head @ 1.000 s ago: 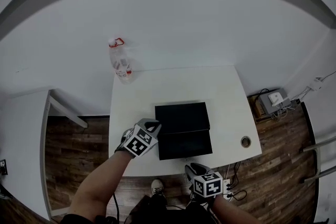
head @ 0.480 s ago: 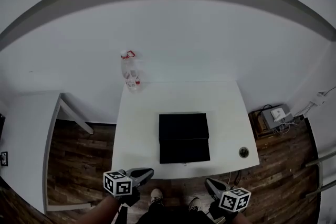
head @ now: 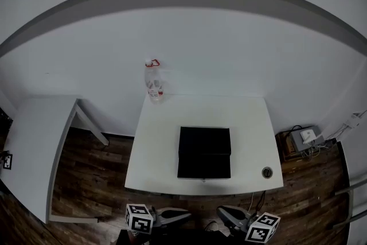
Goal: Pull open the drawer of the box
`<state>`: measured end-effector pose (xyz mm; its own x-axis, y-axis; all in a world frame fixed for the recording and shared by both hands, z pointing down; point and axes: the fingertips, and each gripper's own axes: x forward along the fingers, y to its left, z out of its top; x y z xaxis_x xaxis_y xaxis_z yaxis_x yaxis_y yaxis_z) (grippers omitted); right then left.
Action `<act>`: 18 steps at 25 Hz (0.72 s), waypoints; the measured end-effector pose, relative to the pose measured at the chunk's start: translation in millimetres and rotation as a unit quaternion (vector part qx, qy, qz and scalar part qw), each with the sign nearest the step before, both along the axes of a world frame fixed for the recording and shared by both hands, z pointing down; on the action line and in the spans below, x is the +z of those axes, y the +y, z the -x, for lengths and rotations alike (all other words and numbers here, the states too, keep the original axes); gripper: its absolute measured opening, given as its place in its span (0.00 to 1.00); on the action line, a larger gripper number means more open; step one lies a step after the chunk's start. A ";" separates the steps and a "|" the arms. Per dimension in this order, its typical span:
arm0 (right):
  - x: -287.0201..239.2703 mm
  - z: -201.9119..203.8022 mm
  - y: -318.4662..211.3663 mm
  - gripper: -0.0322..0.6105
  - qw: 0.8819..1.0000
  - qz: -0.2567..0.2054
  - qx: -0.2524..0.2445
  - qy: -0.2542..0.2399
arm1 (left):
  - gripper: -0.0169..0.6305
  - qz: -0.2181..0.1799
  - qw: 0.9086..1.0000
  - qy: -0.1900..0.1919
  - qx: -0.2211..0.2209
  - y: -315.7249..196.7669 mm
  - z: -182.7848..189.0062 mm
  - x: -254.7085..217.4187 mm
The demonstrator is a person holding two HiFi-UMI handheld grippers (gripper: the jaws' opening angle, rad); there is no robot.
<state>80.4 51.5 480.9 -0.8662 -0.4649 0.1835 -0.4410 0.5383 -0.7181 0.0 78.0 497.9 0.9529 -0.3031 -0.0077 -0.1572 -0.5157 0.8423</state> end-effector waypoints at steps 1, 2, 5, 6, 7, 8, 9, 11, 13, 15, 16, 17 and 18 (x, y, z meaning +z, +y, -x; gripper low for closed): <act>3.4 8.5 5.0 0.06 1.000 -0.001 -0.021 0.008 | 0.03 -0.002 1.000 -0.005 0.005 5.0 -4.7 2.4; 5.2 14.0 7.2 0.06 0.999 -0.003 -0.036 0.014 | 0.03 -0.002 1.000 -0.011 0.006 7.7 -7.2 5.2; 5.1 16.1 6.2 0.06 0.998 -0.004 -0.052 0.018 | 0.03 0.006 1.000 -0.012 -0.006 8.4 -7.2 5.9; 6.1 14.9 7.1 0.06 0.998 -0.002 -0.054 0.020 | 0.03 0.010 1.000 -0.012 -0.007 9.0 -7.9 6.0; 7.5 13.6 8.5 0.06 0.998 0.000 -0.055 0.022 | 0.03 0.014 1.000 -0.013 -0.006 10.1 -9.7 7.3; 9.2 11.9 10.1 0.06 0.998 0.003 -0.055 0.023 | 0.03 0.017 1.000 -0.017 -0.002 11.7 -12.2 9.3; 11.1 9.8 11.5 0.06 0.998 0.005 -0.054 0.023 | 0.03 0.021 1.000 -0.021 0.003 13.6 -15.3 11.2; 13.1 6.3 12.6 0.06 0.999 0.009 -0.050 0.019 | 0.03 0.024 0.999 -0.030 0.018 16.5 -21.8 13.6; 12.3 4.0 12.5 0.06 0.999 0.014 -0.044 0.013 | 0.03 0.023 0.998 -0.041 0.029 17.2 -26.4 15.0; 10.8 1.2 13.4 0.06 0.999 0.018 -0.036 0.010 | 0.03 0.023 0.998 -0.045 0.030 16.6 -27.9 15.6; 10.9 -0.6 14.3 0.06 0.999 0.019 -0.034 0.010 | 0.03 0.024 0.998 -0.045 0.027 16.1 -27.5 16.0; 11.6 -2.3 15.5 0.06 0.999 0.020 -0.032 0.011 | 0.03 0.026 0.998 -0.045 0.024 15.7 -26.7 17.0; 12.8 -4.1 16.5 0.06 0.999 0.021 -0.031 0.011 | 0.03 0.029 0.998 -0.045 0.024 15.6 -26.6 18.2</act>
<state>84.5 68.1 493.6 -0.8887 -0.4015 0.2214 -0.4237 0.5347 -0.7311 26.5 93.6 516.2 0.9625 -0.2546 0.0940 -0.2092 -0.4752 0.8546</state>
